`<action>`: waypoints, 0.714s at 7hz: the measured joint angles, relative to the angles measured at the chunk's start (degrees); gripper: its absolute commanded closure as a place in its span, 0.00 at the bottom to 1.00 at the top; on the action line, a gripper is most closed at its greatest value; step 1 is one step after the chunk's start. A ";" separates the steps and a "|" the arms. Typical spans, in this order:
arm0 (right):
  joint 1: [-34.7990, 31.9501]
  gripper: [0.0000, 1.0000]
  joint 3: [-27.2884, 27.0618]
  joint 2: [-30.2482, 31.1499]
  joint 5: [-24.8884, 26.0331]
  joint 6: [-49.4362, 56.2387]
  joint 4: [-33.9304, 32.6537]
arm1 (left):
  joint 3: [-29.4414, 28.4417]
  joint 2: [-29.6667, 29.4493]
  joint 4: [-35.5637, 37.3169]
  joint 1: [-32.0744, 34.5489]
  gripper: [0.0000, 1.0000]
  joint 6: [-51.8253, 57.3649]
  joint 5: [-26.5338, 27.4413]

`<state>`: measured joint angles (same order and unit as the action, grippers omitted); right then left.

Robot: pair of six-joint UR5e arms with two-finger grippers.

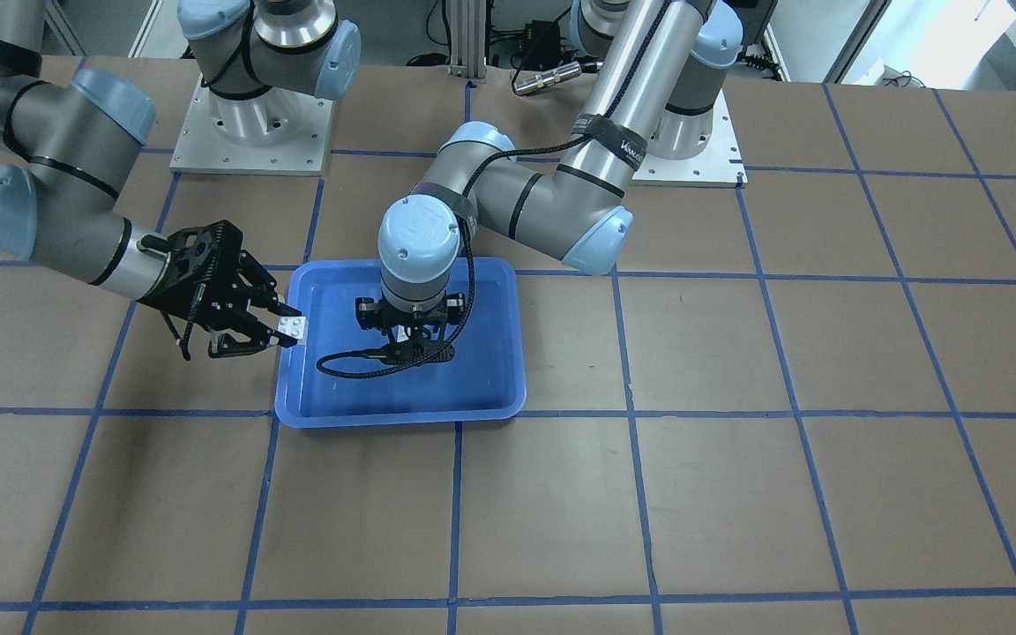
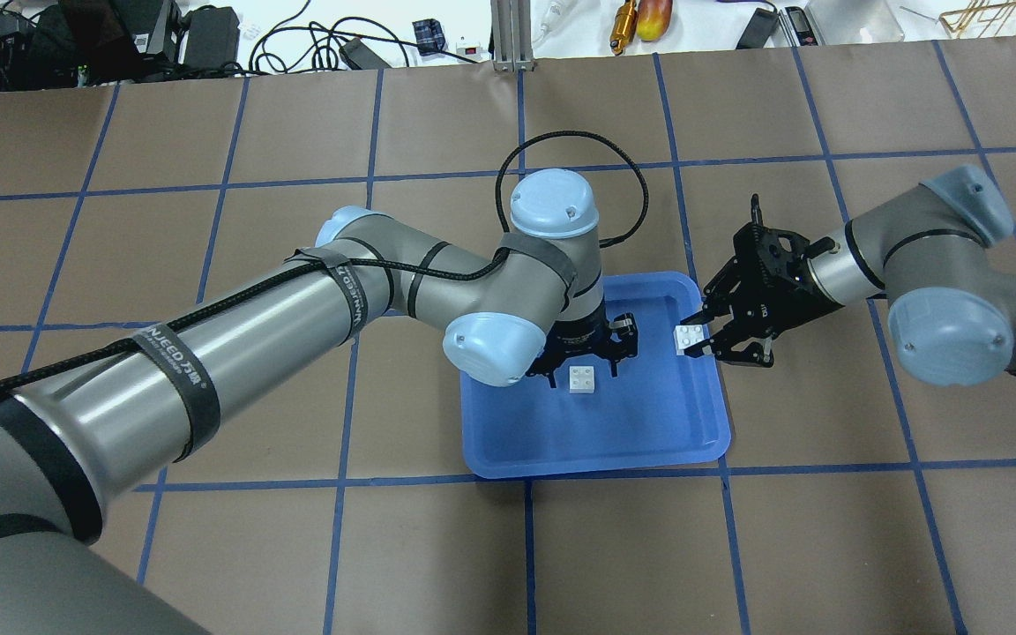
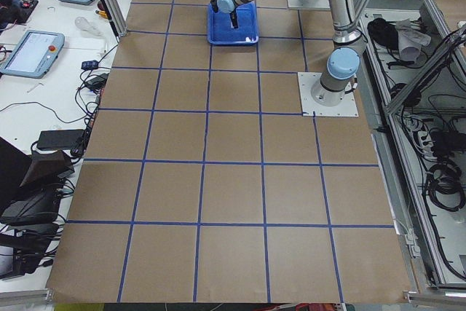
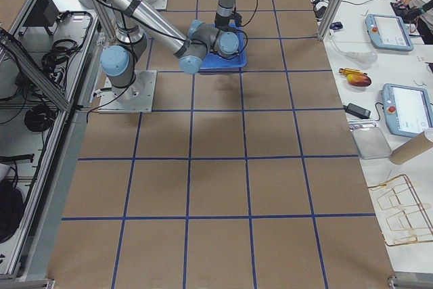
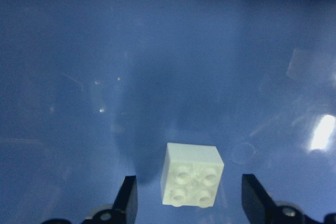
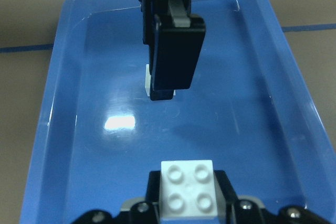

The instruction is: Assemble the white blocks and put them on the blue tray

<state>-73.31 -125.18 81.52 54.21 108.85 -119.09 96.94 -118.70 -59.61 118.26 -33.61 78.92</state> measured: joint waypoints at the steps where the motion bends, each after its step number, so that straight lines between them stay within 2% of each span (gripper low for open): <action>1: -0.36 1.00 -2.36 -0.19 -0.36 -0.32 -3.39 | -0.18 1.36 -1.11 -1.39 0.00 2.18 1.19; 3: -2.83 1.00 -5.40 -0.65 -1.49 -1.41 -9.39 | -1.63 4.45 -7.15 -6.70 0.00 7.60 3.17; 5: -5.45 1.00 -6.47 -3.37 -3.55 -7.34 -17.42 | -4.81 7.72 -15.03 -13.57 0.00 18.08 8.41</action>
<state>-78.76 -131.65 78.14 50.67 101.52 -136.51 92.14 -110.97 -74.65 104.69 -15.52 87.33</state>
